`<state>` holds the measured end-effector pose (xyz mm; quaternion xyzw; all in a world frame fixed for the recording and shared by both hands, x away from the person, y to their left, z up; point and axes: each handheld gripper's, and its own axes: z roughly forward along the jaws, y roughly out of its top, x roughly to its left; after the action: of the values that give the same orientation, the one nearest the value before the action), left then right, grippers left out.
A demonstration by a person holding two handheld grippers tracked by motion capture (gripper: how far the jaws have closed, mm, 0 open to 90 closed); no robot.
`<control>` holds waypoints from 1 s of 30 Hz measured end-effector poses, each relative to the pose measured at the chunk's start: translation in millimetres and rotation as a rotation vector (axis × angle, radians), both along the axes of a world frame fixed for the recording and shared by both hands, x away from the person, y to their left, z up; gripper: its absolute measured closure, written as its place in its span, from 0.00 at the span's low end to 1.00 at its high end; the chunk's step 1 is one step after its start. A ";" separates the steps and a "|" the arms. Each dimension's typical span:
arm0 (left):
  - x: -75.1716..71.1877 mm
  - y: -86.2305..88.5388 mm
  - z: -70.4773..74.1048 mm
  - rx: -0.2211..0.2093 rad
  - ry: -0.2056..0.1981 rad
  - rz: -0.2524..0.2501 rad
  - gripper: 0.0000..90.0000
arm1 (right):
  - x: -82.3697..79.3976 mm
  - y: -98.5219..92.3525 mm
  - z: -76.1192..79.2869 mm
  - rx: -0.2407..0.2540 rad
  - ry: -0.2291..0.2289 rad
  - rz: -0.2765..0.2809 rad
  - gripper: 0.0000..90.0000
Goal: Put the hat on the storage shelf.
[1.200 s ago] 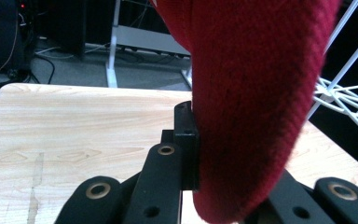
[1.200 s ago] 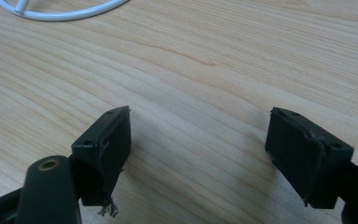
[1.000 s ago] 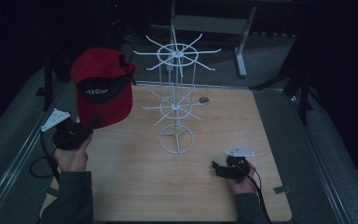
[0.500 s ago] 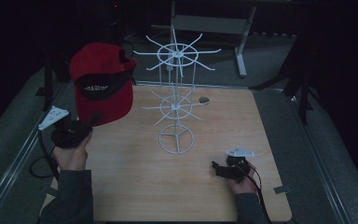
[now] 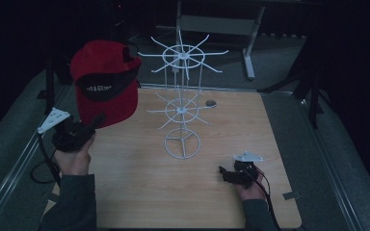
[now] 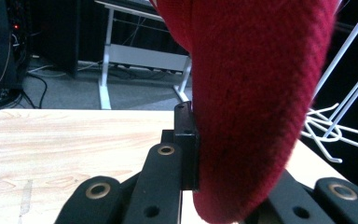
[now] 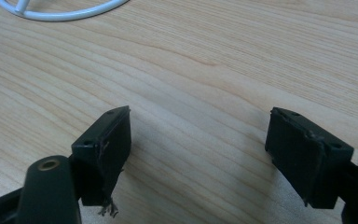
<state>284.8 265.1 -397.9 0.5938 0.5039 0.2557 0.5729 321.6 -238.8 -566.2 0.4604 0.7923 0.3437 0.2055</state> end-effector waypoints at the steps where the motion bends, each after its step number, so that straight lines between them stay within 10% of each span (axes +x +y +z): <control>1: -0.2 -0.1 0.6 0.001 -0.001 -0.001 0.95 | 0.0 0.0 0.0 0.000 0.000 0.000 0.25; 30: -2.4 -6.5 16.3 -0.021 -0.047 -0.003 0.95 | 0.0 0.0 0.0 0.000 0.000 -0.001 0.25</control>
<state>282.4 258.6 -381.6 0.5825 0.4920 0.2634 0.5910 321.6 -238.7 -566.1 0.4607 0.7921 0.3436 0.2055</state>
